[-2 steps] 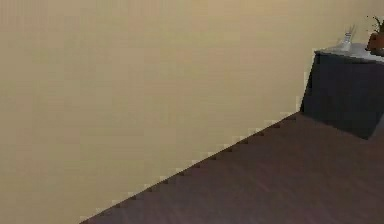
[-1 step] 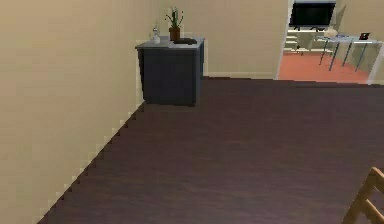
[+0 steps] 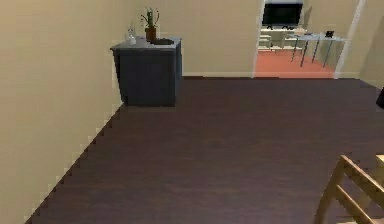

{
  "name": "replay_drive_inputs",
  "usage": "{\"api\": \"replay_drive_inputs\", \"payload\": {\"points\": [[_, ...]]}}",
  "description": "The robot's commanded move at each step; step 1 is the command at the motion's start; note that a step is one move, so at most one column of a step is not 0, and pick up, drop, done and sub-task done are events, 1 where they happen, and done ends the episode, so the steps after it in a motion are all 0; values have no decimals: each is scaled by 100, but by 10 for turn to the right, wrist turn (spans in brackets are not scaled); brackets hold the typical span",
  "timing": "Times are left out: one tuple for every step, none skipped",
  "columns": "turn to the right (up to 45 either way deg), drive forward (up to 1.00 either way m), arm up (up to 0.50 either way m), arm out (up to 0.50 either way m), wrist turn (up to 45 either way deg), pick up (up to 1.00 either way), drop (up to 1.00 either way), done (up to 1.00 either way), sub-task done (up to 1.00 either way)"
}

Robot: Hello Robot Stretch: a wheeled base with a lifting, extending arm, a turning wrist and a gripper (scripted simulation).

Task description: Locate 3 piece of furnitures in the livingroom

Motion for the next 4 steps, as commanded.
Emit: {"api": "replay_drive_inputs", "payload": {"points": [[0,100,0,0,0,0,0,0,0],[390,0,0,0,0,0,0,0,0],[0,100,0,0,0,0,0,0,0],[0,100,0,0,0,0,0,0,0]]}}
